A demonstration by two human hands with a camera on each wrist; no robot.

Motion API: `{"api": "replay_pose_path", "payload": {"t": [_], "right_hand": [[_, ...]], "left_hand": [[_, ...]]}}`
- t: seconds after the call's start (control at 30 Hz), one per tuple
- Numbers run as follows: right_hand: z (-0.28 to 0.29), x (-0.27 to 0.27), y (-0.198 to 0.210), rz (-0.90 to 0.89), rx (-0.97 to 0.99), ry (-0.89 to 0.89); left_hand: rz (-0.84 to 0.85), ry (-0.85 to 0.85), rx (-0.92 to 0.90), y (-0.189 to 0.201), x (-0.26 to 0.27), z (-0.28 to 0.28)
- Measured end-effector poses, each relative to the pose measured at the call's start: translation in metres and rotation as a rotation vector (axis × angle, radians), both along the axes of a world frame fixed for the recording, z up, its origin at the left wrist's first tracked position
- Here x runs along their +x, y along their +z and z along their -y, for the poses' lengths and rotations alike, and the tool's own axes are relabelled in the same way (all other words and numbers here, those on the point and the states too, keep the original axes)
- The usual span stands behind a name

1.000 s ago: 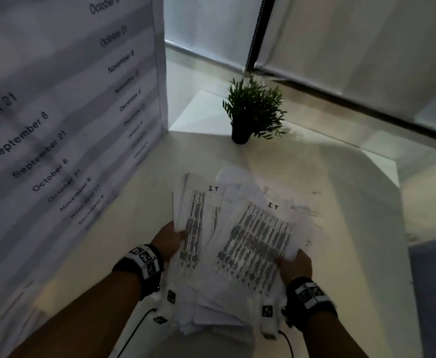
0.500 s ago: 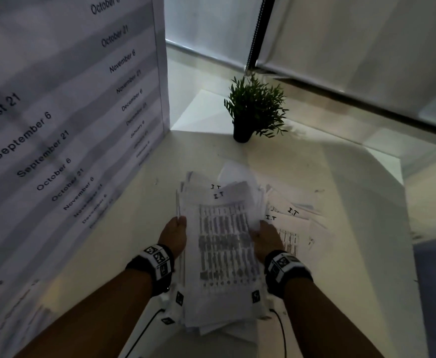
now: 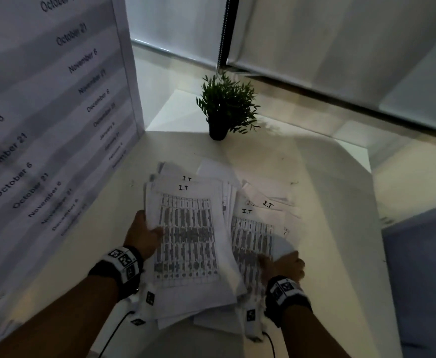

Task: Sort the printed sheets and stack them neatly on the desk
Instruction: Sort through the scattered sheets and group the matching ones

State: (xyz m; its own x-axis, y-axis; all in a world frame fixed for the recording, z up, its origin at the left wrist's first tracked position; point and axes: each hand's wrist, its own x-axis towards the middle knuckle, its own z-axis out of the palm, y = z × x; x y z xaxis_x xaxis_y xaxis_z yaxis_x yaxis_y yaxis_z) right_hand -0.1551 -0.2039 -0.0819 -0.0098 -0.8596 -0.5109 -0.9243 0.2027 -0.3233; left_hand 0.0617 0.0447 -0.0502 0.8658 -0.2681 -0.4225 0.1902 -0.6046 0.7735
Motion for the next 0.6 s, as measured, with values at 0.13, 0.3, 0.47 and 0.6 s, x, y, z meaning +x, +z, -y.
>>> {"api": "replay_pose_path", "payload": {"t": [0.13, 0.3, 0.47, 0.6], "right_hand": [[0.002, -0.003, 0.011, 0.275, -0.083, -0.011], [0.007, -0.008, 0.026, 0.321, -0.089, 0.013], [0.037, -0.033, 0.024, 0.174, -0.124, 0.089], [0.029, -0.027, 0.014, -0.120, -0.084, 0.067]], "left_hand": [[0.025, 0.015, 0.029, 0.001, 0.006, -0.006], [0.040, 0.008, 0.048, 0.004, 0.006, -0.005], [0.038, -0.006, 0.028, 0.002, 0.010, -0.006], [0.016, 0.000, 0.011, 0.000, 0.008, -0.006]]}}
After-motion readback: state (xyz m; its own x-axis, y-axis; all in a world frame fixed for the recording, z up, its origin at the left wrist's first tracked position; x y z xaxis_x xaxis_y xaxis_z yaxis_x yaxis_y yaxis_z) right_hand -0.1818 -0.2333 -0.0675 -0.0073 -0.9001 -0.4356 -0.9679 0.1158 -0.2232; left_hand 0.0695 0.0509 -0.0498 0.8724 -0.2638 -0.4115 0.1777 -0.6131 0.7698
